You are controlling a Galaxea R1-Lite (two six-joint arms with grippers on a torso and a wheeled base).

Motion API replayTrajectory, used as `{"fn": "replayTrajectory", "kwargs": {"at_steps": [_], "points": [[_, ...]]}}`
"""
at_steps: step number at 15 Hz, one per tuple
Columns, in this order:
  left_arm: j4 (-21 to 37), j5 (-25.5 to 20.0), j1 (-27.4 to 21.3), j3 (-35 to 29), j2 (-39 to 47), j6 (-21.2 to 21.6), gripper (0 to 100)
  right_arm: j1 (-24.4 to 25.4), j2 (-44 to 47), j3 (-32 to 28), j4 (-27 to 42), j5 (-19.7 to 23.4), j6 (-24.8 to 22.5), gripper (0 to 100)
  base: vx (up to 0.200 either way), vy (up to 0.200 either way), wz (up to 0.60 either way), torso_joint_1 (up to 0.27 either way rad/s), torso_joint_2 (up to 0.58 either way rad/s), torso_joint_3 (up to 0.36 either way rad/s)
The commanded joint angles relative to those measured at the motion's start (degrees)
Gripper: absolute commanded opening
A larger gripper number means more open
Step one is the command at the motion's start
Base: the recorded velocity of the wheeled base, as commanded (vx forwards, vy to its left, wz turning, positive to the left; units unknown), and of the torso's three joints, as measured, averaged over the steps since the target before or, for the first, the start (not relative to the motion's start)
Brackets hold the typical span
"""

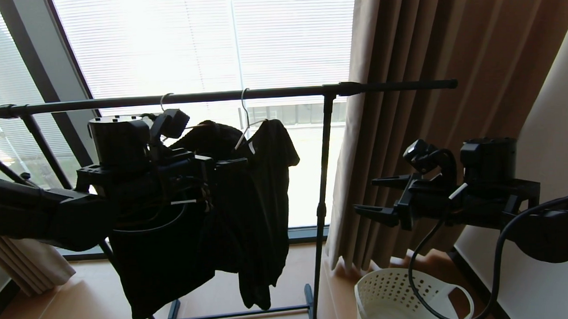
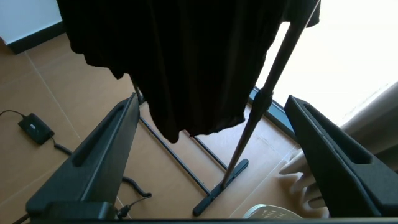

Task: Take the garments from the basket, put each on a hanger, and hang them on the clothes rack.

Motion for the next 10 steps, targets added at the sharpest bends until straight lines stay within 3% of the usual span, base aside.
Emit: {"fn": "replayTrajectory", "kwargs": {"at_steps": [1,4,6,7,8,10], "points": [[5.3,0.4,0.0,2.6,-8.2,0.0,100,0.0,-1.6,0.3,0.0,0.0,0.0,100,0.0,0.0,0.0,0.0,0.0,0.0],[15.5,0.4,1.4,7.2,-21.1,0.1,100,0.1,-7.7,1.4,0.2,0.0,0.4,100,0.0,0.0,0.0,0.0,0.0,0.0],[17.4,0.3,1.6,9.8,-25.0,0.1,100,0.1,-8.8,1.9,0.2,-0.1,0.3,100,0.0,0.0,0.0,0.0,0.0,0.0],[19.3,0.4,3.5,16.1,-32.0,0.1,100,2.2,-11.2,2.4,0.4,-3.2,0.3,100,0.0,0.0,0.0,0.0,0.0,0.0],[19.3,0.4,3.6,16.6,-32.6,0.1,100,2.4,-11.4,2.5,0.4,-3.6,0.3,100,0.0,0.0,0.0,0.0,0.0,0.0],[20.1,0.3,5.0,26.0,-41.5,0.2,100,4.9,-13.4,4.1,0.2,-8.7,0.3,100,0.0,0.0,0.0,0.0,0.0,0.0]]}}
